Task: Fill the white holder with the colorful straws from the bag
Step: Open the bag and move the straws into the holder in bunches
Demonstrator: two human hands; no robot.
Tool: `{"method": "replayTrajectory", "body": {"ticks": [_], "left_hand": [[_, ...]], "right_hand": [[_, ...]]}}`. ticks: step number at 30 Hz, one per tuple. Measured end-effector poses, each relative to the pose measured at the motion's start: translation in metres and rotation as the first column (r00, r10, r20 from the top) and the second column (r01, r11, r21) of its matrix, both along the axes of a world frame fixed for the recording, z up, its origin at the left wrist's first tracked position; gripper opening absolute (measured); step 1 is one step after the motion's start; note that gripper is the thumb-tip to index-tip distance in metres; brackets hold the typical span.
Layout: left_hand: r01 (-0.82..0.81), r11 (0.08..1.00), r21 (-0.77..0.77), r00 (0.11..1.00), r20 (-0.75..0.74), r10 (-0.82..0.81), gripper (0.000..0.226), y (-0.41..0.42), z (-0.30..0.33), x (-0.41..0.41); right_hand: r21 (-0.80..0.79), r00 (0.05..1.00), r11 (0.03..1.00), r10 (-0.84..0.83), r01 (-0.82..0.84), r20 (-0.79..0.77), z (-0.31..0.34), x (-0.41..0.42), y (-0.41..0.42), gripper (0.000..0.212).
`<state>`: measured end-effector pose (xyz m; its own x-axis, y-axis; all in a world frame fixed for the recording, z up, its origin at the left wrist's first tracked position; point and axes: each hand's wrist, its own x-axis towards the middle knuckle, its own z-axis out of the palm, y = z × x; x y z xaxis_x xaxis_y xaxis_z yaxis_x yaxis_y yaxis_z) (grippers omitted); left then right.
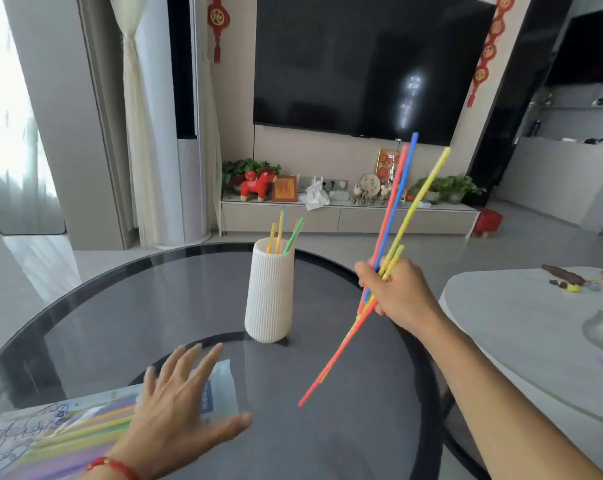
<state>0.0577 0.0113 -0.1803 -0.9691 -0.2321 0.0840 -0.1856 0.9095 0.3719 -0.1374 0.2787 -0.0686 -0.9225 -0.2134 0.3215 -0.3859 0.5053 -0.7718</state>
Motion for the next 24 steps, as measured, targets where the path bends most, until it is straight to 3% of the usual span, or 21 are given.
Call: {"method": "replayTrajectory", "body": {"ticks": [2, 4, 6, 7, 10, 13, 15, 17, 20, 24], "left_hand": [[0.153, 0.938, 0.312, 0.970, -0.228, -0.082, 0.095, 0.025, 0.030, -0.013], [0.283, 0.771, 0.570, 0.926, -0.373, -0.065, 0.089, 0.048, 0.067, -0.031], [0.406, 0.605, 0.685, 0.886, -0.456, -0.078, 0.087, 0.068, 0.104, -0.050], [0.441, 0.585, 0.680, 0.867, -0.490, -0.084, 0.084, 0.073, 0.122, -0.058], [0.402, 0.600, 0.691, 0.872, -0.490, -0.020, 0.066, 0.083, 0.154, -0.075], [0.302, 0.641, 0.705, 0.876, -0.471, 0.105, 0.027, 0.083, 0.151, -0.079], [0.312, 0.669, 0.675, 0.864, -0.495, 0.096, 0.026, 0.080, 0.144, -0.079], [0.328, 0.685, 0.651, 0.841, -0.531, 0.102, 0.033, 0.073, 0.139, -0.078], [0.321, 0.638, 0.700, 0.858, -0.501, 0.118, 0.035, 0.064, 0.132, -0.075], [0.362, 0.634, 0.684, 0.876, -0.481, 0.019, 0.031, 0.058, 0.119, -0.072]], "right_hand": [[0.176, 0.990, 0.979, 0.121, -0.106, -0.072, 0.014, 0.013, -0.016, 0.046], [0.304, 0.966, 0.936, 0.223, -0.176, -0.128, 0.022, 0.028, -0.036, 0.044], [0.356, 0.946, 0.905, 0.295, -0.231, -0.137, 0.027, 0.038, -0.055, 0.035], [0.395, 0.930, 0.880, 0.340, -0.263, -0.139, 0.031, 0.041, -0.065, 0.031], [0.418, 0.912, 0.858, 0.385, -0.299, -0.139, 0.033, 0.044, -0.082, 0.018], [0.288, 0.918, 0.902, 0.372, -0.322, -0.138, 0.025, 0.046, -0.091, 0.037], [0.403, 0.900, 0.881, 0.363, -0.247, -0.242, 0.021, 0.048, -0.100, 0.026], [0.424, 0.868, 0.884, 0.357, -0.196, -0.344, 0.017, 0.051, -0.106, 0.027], [0.242, 0.891, 0.932, 0.336, -0.269, -0.305, 0.003, 0.060, -0.103, 0.035], [0.147, 0.907, 0.945, 0.323, -0.293, -0.271, -0.008, 0.066, -0.100, 0.020]]}}
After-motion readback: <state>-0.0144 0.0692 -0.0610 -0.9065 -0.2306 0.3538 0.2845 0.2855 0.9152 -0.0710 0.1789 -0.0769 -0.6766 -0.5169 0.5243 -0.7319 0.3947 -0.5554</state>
